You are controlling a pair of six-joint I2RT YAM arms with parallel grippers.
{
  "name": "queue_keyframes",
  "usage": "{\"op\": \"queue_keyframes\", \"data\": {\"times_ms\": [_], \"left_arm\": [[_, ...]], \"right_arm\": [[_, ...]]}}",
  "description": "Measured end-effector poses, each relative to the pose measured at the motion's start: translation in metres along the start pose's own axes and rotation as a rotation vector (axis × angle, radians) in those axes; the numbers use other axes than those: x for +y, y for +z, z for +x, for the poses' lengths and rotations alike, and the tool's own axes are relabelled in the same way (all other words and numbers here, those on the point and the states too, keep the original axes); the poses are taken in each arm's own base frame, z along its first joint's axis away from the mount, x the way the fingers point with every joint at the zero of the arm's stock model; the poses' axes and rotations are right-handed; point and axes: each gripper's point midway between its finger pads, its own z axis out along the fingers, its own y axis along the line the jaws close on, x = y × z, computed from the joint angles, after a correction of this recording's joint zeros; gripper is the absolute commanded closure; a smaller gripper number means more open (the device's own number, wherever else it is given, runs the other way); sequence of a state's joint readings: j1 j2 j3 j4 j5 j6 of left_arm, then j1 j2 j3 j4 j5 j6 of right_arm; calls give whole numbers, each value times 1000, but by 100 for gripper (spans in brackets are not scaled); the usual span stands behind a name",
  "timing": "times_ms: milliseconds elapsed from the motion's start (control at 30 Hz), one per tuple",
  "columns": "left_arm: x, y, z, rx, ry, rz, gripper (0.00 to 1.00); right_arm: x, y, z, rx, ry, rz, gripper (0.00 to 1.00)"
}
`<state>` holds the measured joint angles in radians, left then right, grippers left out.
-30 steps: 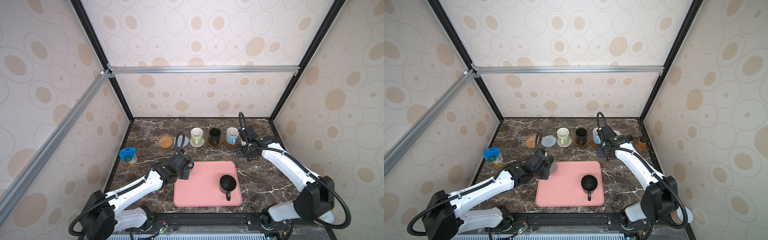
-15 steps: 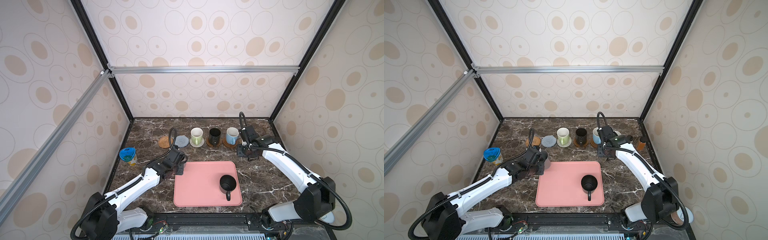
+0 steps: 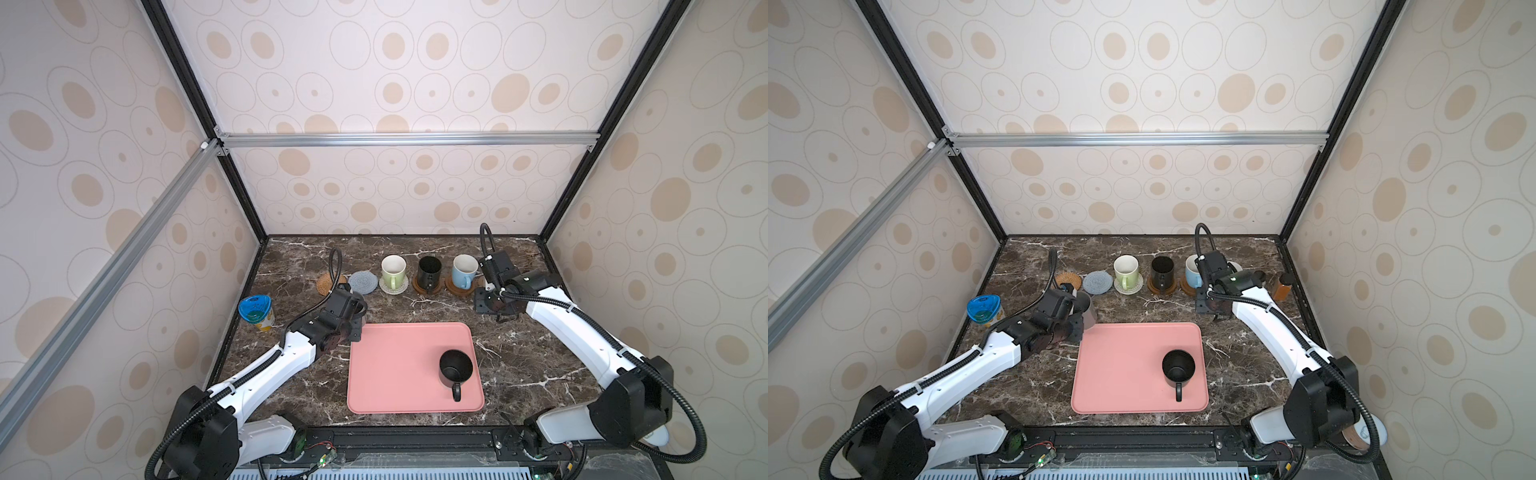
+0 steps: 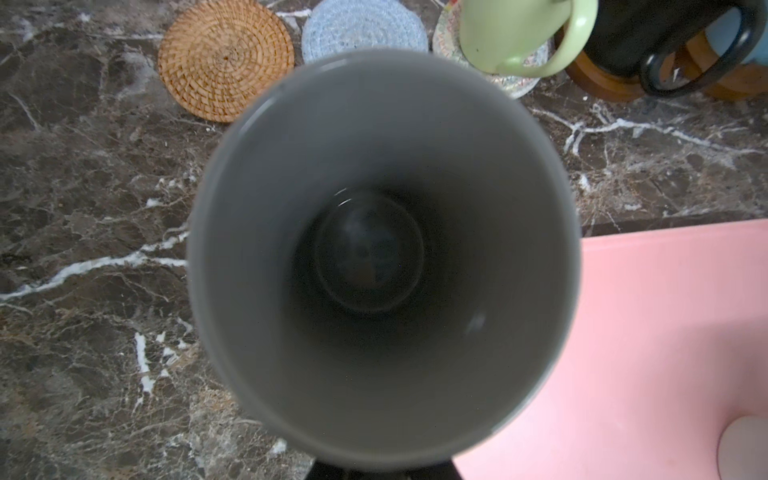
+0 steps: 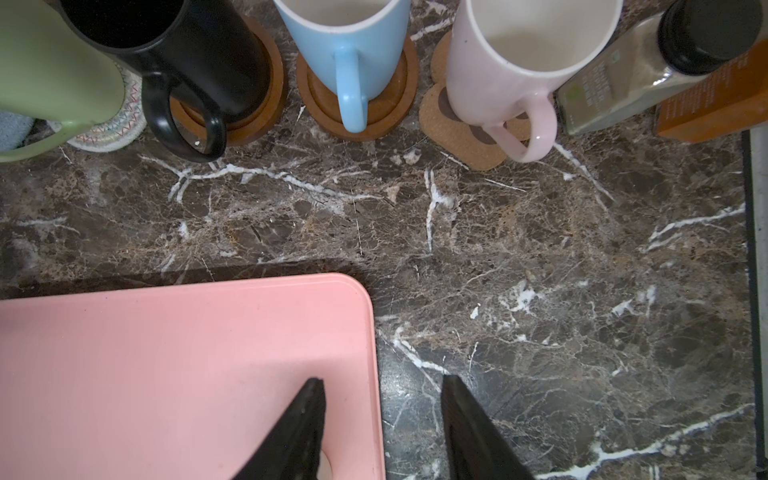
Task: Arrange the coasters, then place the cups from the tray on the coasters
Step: 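Carry the grey mug with the left gripper toward the light blue knit coaster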
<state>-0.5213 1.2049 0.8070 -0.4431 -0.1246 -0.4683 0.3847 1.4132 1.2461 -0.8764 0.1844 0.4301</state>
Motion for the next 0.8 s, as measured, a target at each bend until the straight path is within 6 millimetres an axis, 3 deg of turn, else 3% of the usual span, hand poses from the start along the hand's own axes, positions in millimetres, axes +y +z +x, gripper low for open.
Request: {"op": "queue_keyframes", "data": {"times_ms": [367, 800], "left_arm": [[8, 18, -25, -14, 2, -13, 92], [17, 45, -74, -61, -27, -6, 93]], "right_arm": [[-2, -4, 1, -5, 3, 5, 51], [-6, -7, 1, -11, 13, 20, 51]]}}
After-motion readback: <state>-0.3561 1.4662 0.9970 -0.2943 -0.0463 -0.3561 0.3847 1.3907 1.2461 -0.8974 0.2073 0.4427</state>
